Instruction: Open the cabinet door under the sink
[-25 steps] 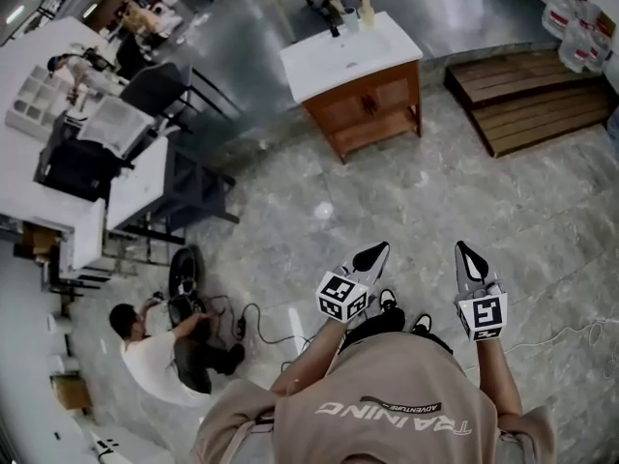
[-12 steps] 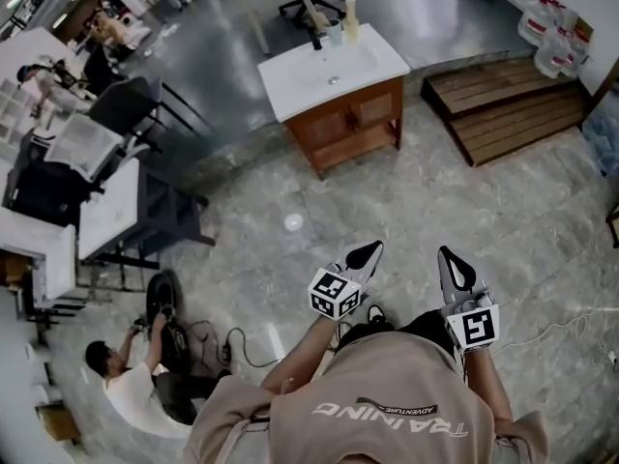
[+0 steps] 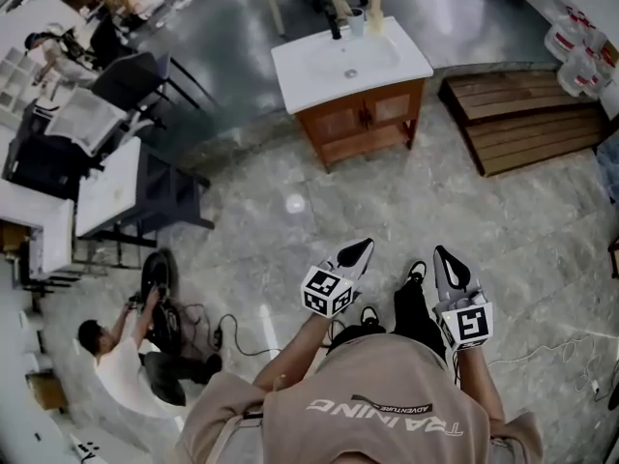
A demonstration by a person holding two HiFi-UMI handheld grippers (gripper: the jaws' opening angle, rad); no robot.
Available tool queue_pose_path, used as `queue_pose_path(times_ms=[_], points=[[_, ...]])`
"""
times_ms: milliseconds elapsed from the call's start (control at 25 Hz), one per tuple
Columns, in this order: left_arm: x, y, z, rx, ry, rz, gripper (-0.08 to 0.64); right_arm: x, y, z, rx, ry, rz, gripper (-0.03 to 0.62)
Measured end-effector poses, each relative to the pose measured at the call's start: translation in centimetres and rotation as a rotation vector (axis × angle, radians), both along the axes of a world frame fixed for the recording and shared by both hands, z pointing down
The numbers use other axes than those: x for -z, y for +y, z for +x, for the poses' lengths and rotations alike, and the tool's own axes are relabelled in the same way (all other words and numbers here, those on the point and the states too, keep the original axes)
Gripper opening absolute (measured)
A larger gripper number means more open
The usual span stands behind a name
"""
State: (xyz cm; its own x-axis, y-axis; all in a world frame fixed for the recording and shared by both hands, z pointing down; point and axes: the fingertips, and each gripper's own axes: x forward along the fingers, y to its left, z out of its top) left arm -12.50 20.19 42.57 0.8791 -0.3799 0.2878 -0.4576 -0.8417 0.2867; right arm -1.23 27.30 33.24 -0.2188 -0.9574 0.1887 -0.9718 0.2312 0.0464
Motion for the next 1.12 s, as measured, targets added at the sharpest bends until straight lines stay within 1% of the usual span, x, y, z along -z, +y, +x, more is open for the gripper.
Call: queue_pose_path(times_ms=[40,120,200,400,560,640,720,840,1000,1120], points=[[0.2,-0.9,0.1,0.017,-0.008,0.005,0.017,0.0,-1.0,0.4,0.014,-0.008,0.011,0.002],[0.6,-2.7,0.8,0.049,-0.026,0.016,0.017,-0.3,-3.0,1.9,0.030,-0.022,-0.003,0.002],[1.1,-4.2,1.7,0.078,-0.043,0.024,0.017,-0.4,-4.8,3.4,0.058,-0.038,0.011,0.002],[2.6,-8.0,5.9,0.111,-0.066,0.059,0.017,-0.2,-10.4,8.0,0.135,-0.023,0.057,0.002],[3.4,-9.0,9.0,0.144,-0.055,0.048,0.017,-0.5,-13.5,11.1,0.176,-0.032,0.044,0.002],[3.1,-9.5,10.0,0.164,-0.067,0.035,0.017,-0.3,-14.9,12.2,0.196,-0.036,0.049,0.002],[2.8,-10.1,10.3,0.192,-0.077,0.016,0.017,-0.4,-15.9,13.0,0.215,-0.030,0.052,0.002],[2.5,-10.8,10.3,0.238,-0.067,-0.021,0.017,-1.6,-16.5,13.9,0.224,-0.030,0.046,0.002],[2.9,-12.2,9.9,0.261,-0.102,-0.002,0.017,-3.5,-16.7,14.7,0.210,-0.072,0.002,0.002],[3.0,-13.0,10.0,0.262,-0.112,0.022,0.017,-3.9,-17.1,14.6,0.209,-0.083,-0.002,0.002]])
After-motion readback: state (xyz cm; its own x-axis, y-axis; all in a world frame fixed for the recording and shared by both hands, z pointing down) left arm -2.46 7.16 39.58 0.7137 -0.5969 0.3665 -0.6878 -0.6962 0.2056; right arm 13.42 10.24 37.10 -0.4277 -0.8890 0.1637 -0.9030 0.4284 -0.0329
